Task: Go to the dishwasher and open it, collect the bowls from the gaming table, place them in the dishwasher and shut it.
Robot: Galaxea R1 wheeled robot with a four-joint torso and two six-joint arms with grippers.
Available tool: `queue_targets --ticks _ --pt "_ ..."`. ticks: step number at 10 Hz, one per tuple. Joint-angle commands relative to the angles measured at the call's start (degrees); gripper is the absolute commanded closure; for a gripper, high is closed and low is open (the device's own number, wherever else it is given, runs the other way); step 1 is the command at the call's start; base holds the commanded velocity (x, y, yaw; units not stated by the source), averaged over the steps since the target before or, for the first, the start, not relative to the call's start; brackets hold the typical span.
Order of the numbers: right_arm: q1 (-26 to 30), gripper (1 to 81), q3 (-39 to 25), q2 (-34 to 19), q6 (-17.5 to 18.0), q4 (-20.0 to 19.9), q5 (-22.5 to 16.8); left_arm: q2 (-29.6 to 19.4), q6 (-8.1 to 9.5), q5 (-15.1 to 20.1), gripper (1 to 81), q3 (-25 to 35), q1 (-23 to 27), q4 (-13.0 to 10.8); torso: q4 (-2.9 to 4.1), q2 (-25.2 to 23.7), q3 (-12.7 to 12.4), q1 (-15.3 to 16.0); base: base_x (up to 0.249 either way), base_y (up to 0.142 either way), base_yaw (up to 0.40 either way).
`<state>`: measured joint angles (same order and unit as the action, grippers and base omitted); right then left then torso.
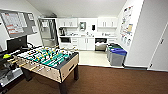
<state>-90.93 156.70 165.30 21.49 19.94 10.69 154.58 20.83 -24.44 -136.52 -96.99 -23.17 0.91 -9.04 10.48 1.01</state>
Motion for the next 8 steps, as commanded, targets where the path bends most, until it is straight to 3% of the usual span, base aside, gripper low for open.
queue_targets --ticks 1,6,8 --pt "2.28 81.1 0.18 -0.92 -0.05 0.62 -2.08 -1.28 -0.18 1.68 81.1 0.21 0.97 -1.00 0.00 0.00 0.00 0.00 0.135 -0.073 0.000" --pt "2.11 81.1 0.18 -0.92 -0.05 0.46 -1.99 -1.28 -0.18 1.68 81.1 0.29 0.96 -1.00 0.00 0.00 0.00 0.00 0.135 -0.073 0.000" --pt "2.11 81.1 0.18 -0.92 -0.05 0.62 -1.99 -1.28 -0.18 1.68 81.1 0.38 0.96 -1.00 0.00 0.02 0.00 0.05 0.120 0.000 0.000"
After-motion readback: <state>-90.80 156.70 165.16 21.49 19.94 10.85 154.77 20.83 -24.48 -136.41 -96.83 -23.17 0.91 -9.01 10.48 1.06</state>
